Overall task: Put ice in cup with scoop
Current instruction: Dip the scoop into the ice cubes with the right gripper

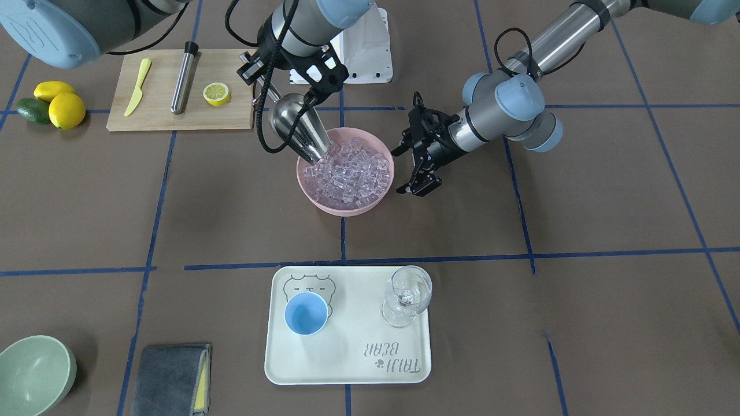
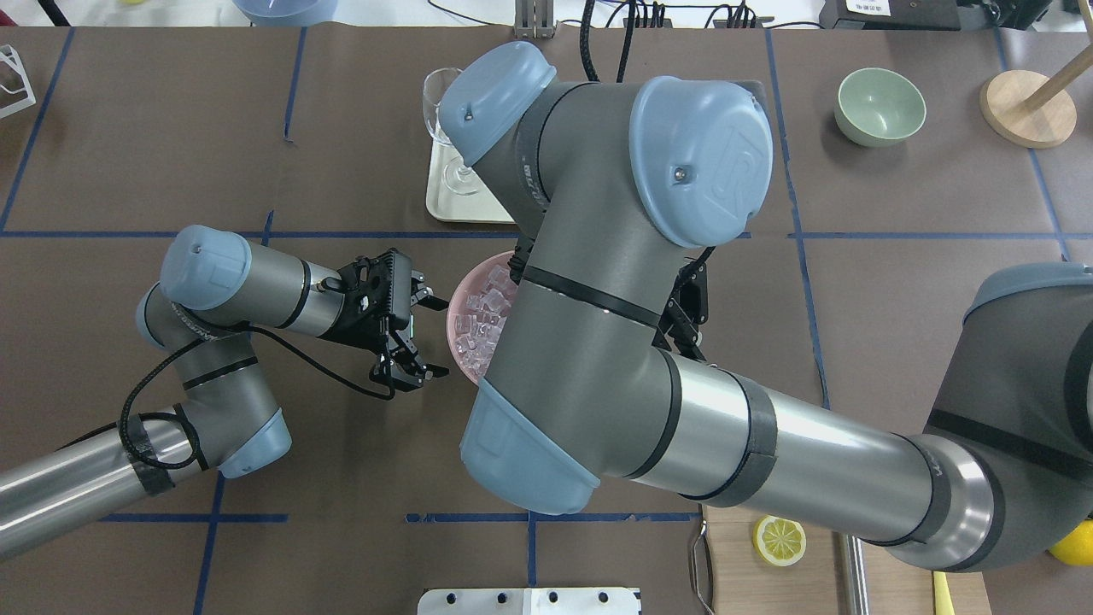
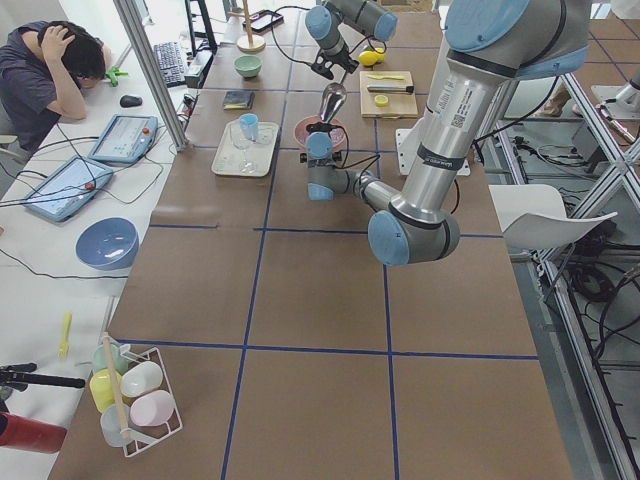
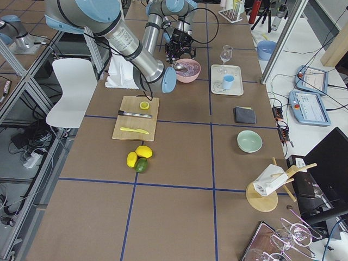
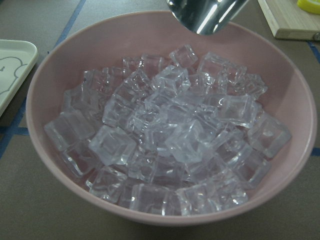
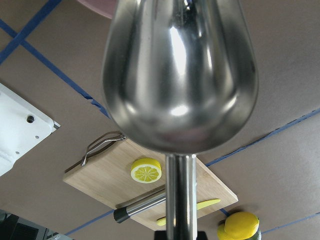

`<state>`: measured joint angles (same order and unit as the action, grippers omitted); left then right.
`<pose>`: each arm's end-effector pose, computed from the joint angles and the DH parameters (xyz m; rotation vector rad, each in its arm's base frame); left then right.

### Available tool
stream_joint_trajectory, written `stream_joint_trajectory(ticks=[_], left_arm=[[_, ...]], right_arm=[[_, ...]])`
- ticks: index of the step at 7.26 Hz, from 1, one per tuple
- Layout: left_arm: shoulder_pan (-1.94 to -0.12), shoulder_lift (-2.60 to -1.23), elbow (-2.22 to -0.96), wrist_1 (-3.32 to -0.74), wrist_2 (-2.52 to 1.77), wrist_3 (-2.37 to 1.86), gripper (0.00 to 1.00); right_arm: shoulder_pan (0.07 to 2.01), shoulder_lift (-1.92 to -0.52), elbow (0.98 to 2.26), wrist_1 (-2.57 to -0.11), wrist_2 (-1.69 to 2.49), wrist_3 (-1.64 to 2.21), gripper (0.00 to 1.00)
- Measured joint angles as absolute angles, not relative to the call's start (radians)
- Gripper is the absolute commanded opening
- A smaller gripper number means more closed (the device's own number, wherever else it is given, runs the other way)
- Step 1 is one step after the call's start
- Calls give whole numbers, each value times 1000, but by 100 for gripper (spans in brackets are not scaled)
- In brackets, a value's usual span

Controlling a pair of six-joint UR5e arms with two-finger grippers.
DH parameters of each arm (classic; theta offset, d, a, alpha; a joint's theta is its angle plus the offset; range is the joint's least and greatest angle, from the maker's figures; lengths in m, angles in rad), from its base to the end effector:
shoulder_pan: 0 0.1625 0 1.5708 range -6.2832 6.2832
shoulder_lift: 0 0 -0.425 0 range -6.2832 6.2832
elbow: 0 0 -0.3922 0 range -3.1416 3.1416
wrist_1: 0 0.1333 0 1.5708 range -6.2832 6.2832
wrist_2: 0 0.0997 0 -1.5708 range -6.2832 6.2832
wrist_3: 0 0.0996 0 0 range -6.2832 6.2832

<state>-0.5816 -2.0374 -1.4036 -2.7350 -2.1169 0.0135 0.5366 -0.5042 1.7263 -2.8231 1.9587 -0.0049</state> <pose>0.5077 -0.4314 0.3364 1.1268 1.1374 1.1933 -0.4694 -0.3904 0.0944 -0.2267 -0.3376 -1.0196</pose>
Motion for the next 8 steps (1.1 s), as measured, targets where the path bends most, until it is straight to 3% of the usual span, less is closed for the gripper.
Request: stream_joint_trajectory(ticks=[8], left_arm=[[-584, -2037, -1404, -2740, -2117, 8, 100]], right_arm=[[518, -381, 1500, -2824, 1897, -5, 0]])
